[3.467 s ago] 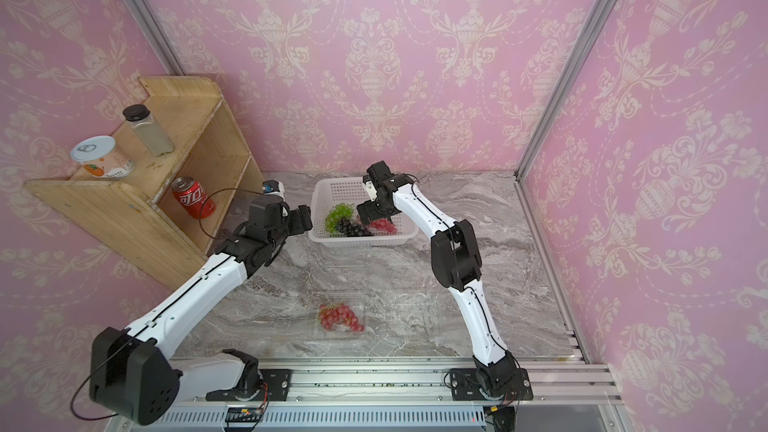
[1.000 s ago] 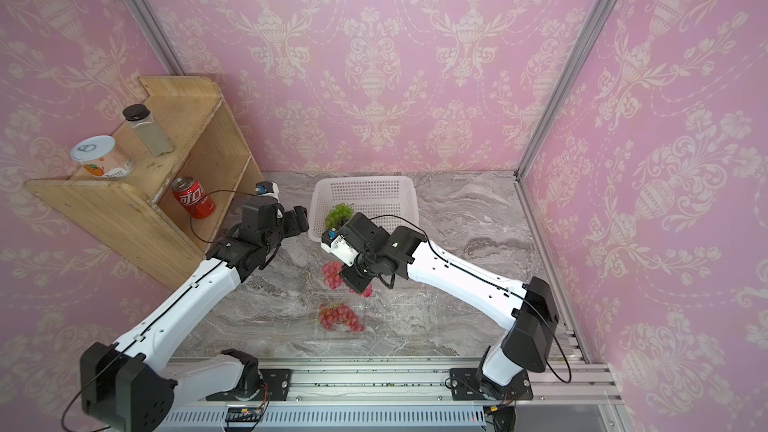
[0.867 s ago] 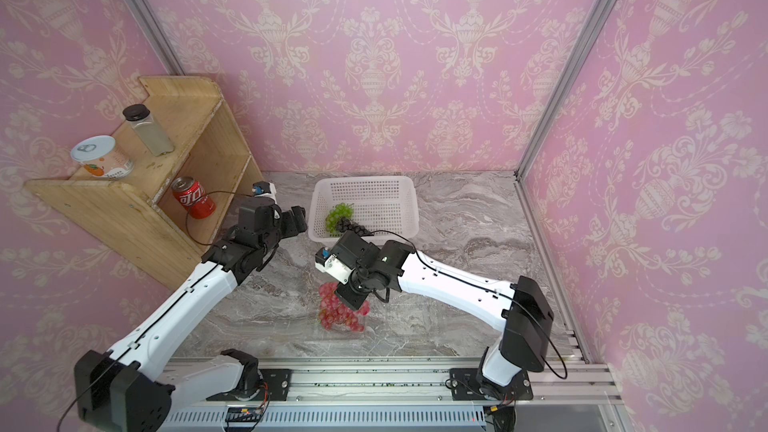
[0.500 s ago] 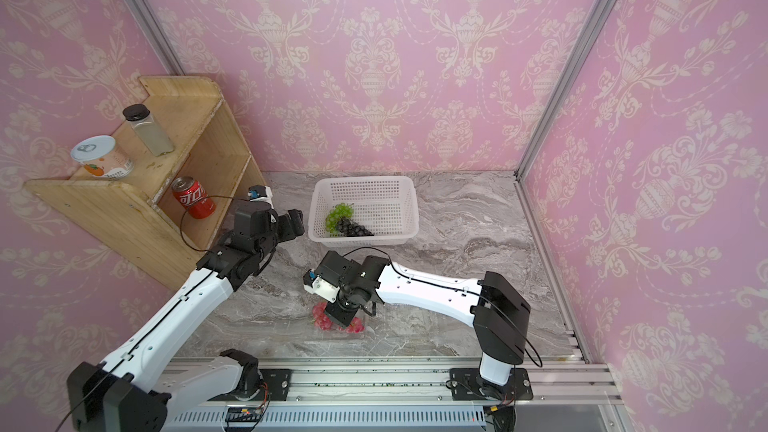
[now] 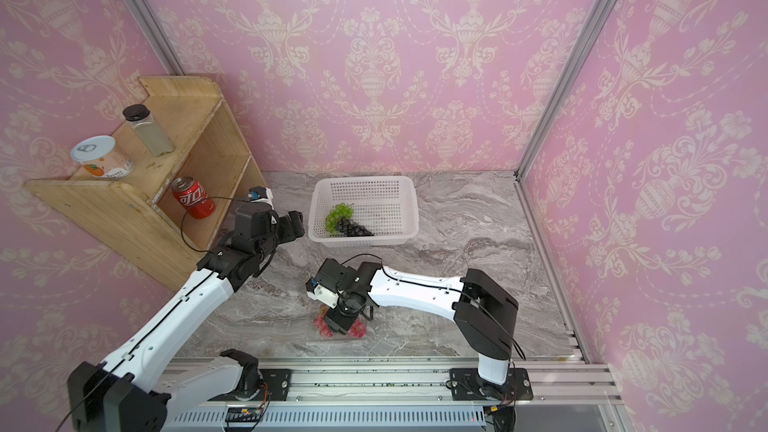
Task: Pack grapes into containers
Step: Place the grape into the packing box.
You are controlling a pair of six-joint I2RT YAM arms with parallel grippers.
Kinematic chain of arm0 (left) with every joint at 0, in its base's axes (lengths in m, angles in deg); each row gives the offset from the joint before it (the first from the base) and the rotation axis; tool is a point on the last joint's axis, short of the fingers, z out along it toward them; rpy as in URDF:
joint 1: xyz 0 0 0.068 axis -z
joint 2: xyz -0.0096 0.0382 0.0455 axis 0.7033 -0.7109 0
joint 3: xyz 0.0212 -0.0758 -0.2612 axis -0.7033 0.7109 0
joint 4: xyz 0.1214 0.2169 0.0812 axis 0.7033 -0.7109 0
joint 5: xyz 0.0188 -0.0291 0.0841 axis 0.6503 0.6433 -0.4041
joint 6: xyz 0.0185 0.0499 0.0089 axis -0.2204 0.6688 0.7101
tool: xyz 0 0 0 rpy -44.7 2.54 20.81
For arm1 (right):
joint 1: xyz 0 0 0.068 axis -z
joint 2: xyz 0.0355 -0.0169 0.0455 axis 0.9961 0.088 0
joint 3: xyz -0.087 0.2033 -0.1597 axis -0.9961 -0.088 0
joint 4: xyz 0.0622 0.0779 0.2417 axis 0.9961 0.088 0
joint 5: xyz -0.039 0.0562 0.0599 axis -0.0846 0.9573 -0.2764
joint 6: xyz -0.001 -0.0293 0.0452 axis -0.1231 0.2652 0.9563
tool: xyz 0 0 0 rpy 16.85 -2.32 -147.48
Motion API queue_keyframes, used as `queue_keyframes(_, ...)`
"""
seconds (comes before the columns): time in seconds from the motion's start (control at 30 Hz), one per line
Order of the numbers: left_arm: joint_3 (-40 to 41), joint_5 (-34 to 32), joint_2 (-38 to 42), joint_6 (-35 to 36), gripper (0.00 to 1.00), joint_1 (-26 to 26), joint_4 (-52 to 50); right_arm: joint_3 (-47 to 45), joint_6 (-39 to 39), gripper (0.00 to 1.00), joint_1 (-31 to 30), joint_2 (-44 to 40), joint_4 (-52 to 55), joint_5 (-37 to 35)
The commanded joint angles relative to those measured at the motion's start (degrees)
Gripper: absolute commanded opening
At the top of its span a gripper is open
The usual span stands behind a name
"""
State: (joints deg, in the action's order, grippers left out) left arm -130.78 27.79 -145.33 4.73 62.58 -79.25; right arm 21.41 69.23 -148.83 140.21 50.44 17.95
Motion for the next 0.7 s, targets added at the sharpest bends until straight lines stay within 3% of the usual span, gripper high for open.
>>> queue_keyframes(0.0,0.54,-0.52,0.96,-0.14,0.87,0.53,-1.18,-0.33,0.73,0.6,0.7,-4.28,0.42,-0.83)
queue_keyframes(0.2,0.64,2.5,0.71,-0.77,0.86,0.48,-4.48,-3.54,6.83,0.71,6.94,-9.85,-3.08,3.09)
queue_keyframes(0.4,2.45,5.75,3.15,-2.87,0.85,0.48,-15.46,-8.38,16.11,0.79,13.07,-11.25,-10.0,7.12)
queue_keyframes(0.67,10.74,17.01,6.32,-10.51,0.85,0.57,-17.86,-9.27,22.85,0.9,18.24,-9.35,-14.82,11.22)
